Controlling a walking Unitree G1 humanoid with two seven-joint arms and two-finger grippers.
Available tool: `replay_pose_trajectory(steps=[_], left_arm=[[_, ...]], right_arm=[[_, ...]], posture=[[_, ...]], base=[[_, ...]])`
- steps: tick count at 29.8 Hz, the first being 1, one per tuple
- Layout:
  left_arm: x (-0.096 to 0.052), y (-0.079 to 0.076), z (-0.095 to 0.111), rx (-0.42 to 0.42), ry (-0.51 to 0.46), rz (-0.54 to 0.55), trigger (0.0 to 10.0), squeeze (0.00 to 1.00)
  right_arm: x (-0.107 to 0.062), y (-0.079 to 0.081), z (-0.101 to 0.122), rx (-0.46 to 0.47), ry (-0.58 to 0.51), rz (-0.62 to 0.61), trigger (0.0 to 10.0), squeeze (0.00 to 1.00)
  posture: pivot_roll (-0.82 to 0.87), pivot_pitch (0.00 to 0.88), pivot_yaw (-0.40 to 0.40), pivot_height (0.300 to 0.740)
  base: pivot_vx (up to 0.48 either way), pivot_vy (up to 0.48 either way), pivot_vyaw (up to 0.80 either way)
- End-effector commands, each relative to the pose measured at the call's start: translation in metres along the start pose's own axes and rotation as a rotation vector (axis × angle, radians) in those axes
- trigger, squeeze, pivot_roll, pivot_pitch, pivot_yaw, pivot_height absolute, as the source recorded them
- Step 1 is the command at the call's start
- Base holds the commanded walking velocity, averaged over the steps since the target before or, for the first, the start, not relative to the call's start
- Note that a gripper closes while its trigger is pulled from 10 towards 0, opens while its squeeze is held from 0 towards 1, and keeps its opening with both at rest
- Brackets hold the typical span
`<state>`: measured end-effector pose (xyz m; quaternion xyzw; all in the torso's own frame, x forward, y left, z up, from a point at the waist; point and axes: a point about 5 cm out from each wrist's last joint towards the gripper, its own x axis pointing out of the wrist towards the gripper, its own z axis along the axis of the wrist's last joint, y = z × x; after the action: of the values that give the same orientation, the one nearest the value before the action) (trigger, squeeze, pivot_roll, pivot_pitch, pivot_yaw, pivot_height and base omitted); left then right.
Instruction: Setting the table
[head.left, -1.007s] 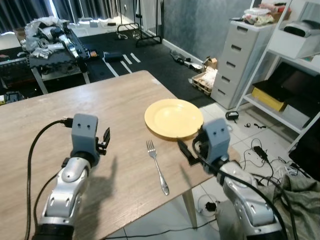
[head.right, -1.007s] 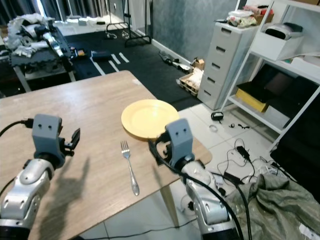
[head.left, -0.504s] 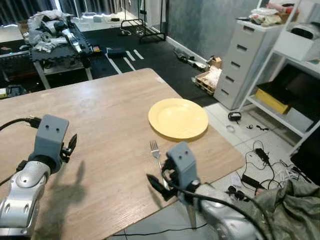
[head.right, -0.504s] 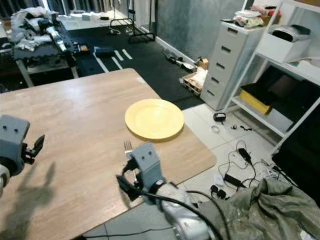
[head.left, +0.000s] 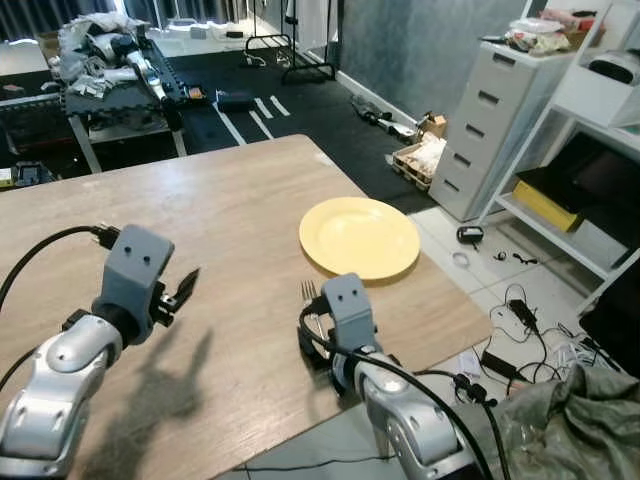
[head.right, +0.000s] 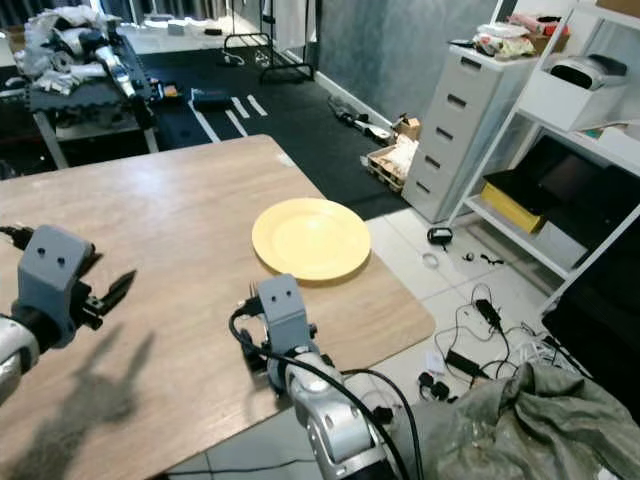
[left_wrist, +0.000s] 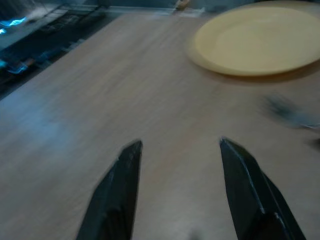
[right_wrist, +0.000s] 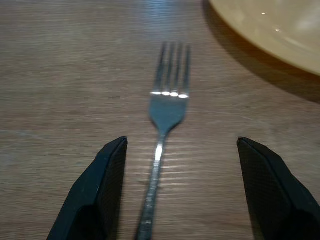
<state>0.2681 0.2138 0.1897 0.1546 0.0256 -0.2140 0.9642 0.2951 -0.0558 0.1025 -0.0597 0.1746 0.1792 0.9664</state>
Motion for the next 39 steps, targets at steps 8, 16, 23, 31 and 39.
replay_pose_trajectory(steps=[8,16,23,31,39], left_arm=[[-0.05,-0.04,-0.005,-0.116,0.109,-0.455,10.0,0.0],[-0.087,-0.032,-0.004,-0.026,0.226,-0.543,10.0,0.0],[-0.088,-0.031,-0.001,-0.027,0.235,-0.538,10.0,0.0],[-0.09,-0.032,-0.001,-0.036,0.231,-0.535,10.0,0.0],[-0.089,-0.032,-0.003,-0.035,0.231,-0.524,10.0,0.0]], right_arm=[[-0.005,-0.018,-0.031,-0.008,0.128,-0.06,9.3,0.0],[-0.008,-0.028,-0.042,0.001,0.173,-0.051,10.0,0.0],[-0.007,-0.026,-0.045,-0.004,0.191,-0.018,3.1,0.0],[-0.008,-0.025,-0.055,-0.024,0.248,0.045,0.0,0.0],[-0.008,-0.03,-0.053,-0.004,0.243,0.045,0.0,0.0]], posture=[[0.06,0.024,0.039,0.74],[0.08,0.028,0.021,0.74],[0.08,0.025,0.011,0.74],[0.08,0.022,-0.001,0.74],[0.08,0.016,-0.002,0.74]], base=[[0.0,0.0,0.0],[0.0,0.0,0.0],[0.0,0.0,0.0],[0.0,0.0,0.0],[0.0,0.0,0.0]])
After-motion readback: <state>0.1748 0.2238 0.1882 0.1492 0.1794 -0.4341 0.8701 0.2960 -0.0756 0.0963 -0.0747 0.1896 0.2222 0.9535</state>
